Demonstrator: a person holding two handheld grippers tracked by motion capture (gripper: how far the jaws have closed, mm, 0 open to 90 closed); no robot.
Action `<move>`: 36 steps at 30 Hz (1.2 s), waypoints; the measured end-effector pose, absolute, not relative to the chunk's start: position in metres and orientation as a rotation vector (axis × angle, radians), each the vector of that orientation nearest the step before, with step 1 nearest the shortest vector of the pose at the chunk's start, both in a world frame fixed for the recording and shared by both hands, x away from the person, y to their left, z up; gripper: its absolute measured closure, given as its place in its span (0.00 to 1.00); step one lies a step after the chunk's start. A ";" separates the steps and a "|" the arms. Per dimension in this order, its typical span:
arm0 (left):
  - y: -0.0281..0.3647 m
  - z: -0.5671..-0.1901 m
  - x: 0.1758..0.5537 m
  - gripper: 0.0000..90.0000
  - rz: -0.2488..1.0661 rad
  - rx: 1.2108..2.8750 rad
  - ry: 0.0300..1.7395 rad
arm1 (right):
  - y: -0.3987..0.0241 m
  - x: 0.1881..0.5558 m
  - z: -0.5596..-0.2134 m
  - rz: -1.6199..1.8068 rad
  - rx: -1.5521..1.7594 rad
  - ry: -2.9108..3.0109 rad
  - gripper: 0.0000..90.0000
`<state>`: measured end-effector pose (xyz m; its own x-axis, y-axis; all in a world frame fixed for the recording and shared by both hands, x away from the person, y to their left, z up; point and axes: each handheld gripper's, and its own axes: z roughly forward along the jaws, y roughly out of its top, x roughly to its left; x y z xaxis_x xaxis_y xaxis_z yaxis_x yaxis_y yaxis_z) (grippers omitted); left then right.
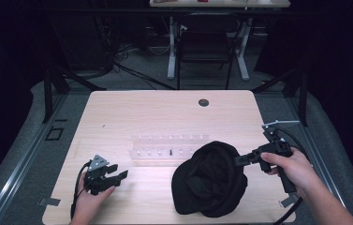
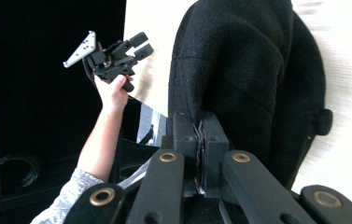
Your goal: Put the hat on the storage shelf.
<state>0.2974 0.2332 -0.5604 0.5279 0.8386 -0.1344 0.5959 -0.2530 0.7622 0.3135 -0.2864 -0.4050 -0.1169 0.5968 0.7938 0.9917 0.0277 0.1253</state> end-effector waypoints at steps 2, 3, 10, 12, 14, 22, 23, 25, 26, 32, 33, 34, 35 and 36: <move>0.233 -0.561 0.298 0.51 0.384 1.965 1.168 | -0.286 0.313 -0.401 -0.967 -1.601 -1.752 0.98; 0.233 -0.561 0.298 0.51 0.384 1.965 1.168 | -0.286 0.312 -0.399 -0.974 -1.595 -1.755 0.98; 0.233 -0.560 0.297 0.51 0.383 1.961 1.170 | -0.285 0.311 -0.388 -1.028 -1.577 -1.745 0.98; 0.233 -0.560 0.297 0.51 0.383 1.962 1.169 | -0.287 0.311 -0.385 -1.036 -1.574 -1.744 0.98; 0.233 -0.560 0.297 0.51 0.383 1.962 1.169 | -0.288 0.311 -0.383 -1.044 -1.579 -1.742 0.98; 0.233 -0.561 0.297 0.51 0.381 1.965 1.167 | -0.292 0.313 -0.378 -1.064 -1.579 -1.718 0.98; 0.233 -0.561 0.298 0.51 0.381 1.965 1.168 | -0.293 0.313 -0.377 -1.065 -1.581 -1.720 0.98; 0.233 -0.561 0.298 0.51 0.379 1.965 1.169 | -0.294 0.313 -0.373 -1.077 -1.576 -1.719 0.98; 0.233 -0.561 0.298 0.51 0.379 1.965 1.169 | -0.294 0.313 -0.373 -1.077 -1.576 -1.719 0.98; 0.233 -0.561 0.298 0.51 0.380 1.965 1.169 | -0.297 0.312 -0.361 -1.120 -1.575 -1.715 0.98; 0.233 -0.561 0.297 0.51 0.382 1.962 1.169 | -0.299 0.311 -0.357 -1.131 -1.582 -1.713 0.98; 0.233 -0.561 0.297 0.50 0.384 1.962 1.169 | -0.300 0.312 -0.355 -1.143 -1.575 -1.709 0.98; 0.233 -0.561 0.298 0.50 0.383 1.961 1.169 | -0.301 0.312 -0.353 -1.152 -1.571 -1.713 0.98; 0.233 -0.561 0.298 0.50 0.383 1.961 1.169 | -0.301 0.312 -0.353 -1.152 -1.571 -1.713 0.98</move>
<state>0.2975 0.2330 -0.5609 0.5262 0.8394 -0.1364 0.5956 -0.2493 0.7636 0.3116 -0.3009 -0.3534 -0.1738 0.5100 0.8424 0.9725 -0.0458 0.2284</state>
